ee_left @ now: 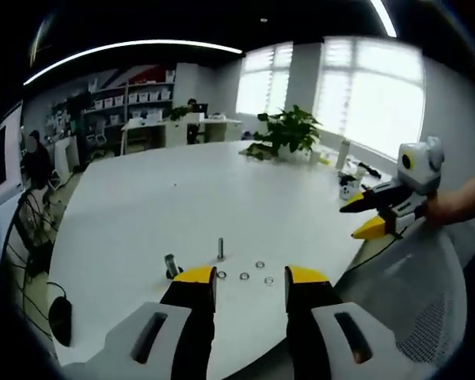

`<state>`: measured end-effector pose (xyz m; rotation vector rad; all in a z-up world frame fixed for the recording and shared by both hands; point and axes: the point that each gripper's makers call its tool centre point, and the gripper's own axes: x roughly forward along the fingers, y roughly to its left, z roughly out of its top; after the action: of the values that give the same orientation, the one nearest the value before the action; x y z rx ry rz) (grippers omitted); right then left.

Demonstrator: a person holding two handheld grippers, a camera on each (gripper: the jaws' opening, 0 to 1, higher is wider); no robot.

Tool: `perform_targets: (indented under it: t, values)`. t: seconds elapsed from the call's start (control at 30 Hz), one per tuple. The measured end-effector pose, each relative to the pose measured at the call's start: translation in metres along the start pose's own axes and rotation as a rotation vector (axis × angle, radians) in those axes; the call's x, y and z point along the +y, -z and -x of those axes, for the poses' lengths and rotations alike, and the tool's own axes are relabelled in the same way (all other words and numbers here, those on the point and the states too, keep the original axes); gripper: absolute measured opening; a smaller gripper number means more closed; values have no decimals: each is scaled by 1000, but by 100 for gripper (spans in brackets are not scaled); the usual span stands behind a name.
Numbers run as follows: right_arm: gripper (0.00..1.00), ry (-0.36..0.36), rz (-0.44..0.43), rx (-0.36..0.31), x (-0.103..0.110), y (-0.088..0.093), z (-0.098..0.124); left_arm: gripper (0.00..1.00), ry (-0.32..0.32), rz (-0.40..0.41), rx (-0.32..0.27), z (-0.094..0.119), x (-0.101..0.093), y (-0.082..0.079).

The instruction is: Place the washer onto the threaded stud by aligning its center hole with the stud, sliding it down to the base, and recovering from edge contact or off-axis alignment until the washer reaches the visible bottom stop.

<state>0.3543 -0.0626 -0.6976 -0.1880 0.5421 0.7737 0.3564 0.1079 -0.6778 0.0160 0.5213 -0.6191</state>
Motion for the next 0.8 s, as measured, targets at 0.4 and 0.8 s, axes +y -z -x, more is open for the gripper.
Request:
perform_targets:
  t: [0.4, 0.8]
  values:
    - [42, -42, 3, 37, 9, 7, -4, 30, -18, -35, -15, -2, 0, 0]
    - [42, -72, 23, 57, 17, 7, -8, 30, -25, -28, -32, -1, 6, -1]
